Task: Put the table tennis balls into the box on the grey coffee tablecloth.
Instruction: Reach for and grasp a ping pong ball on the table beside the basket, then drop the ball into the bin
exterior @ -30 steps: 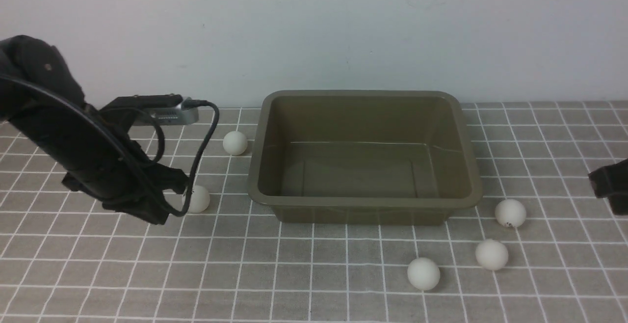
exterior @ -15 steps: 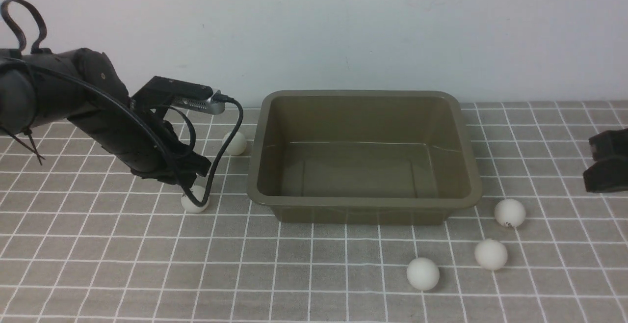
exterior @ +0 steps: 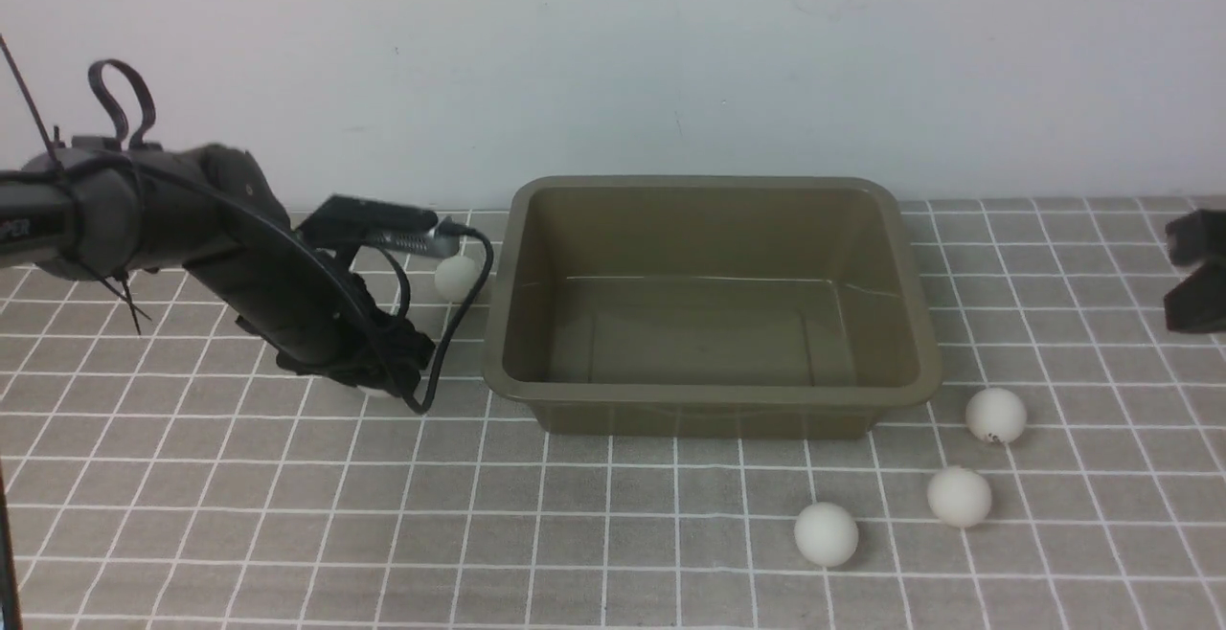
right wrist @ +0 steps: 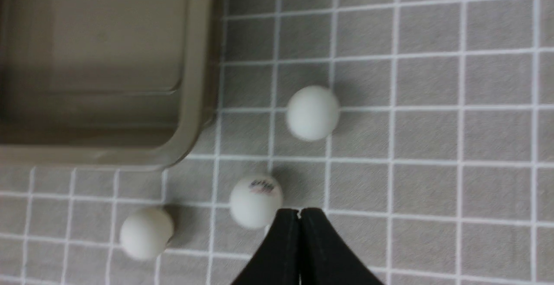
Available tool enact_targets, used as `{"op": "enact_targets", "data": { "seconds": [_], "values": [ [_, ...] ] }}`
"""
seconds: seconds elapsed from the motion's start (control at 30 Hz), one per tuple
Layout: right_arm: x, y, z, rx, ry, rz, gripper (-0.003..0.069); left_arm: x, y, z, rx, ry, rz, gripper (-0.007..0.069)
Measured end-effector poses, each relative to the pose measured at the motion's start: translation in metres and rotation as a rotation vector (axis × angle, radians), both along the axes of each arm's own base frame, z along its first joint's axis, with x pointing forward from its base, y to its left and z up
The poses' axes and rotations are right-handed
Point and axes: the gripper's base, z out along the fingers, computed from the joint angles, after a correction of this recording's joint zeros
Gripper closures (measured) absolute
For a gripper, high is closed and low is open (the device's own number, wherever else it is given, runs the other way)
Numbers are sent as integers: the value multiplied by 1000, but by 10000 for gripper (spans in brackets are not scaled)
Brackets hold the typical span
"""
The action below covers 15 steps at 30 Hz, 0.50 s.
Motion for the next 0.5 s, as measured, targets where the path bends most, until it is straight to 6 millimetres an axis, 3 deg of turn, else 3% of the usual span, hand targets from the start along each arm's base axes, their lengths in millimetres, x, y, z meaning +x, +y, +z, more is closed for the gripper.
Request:
{"op": "enact_targets", "data": {
  "seconds": [0.1, 0.13, 0.17, 0.23, 0.33, 0.37, 0.47, 0.5],
  "values": [
    [21, 0, -16, -4, 57, 15, 653, 1, -2, 38, -17, -8, -35, 272],
    [22, 0, -18, -3, 63, 17, 650, 2, -3, 40, -16, -14, -36, 272],
    [31, 5, -31, -10, 103, 47, 627, 0, -4, 62, -29, -23, -52, 272],
    [37, 10, -43, -17, 137, 77, 595, -3, -9, 88, -53, -52, -69, 272],
    [52, 23, -73, -40, 187, 133, 489, -9, -29, 129, -112, -135, -110, 272],
    [54, 24, -74, -42, 184, 134, 481, -9, -30, 131, -113, -140, -114, 272],
    [68, 34, -103, -61, 205, 157, 334, -13, -69, 140, -154, -196, -186, 272],
    [69, 35, -104, -62, 205, 159, 317, -14, -71, 140, -153, -195, -192, 272]
  ]
}}
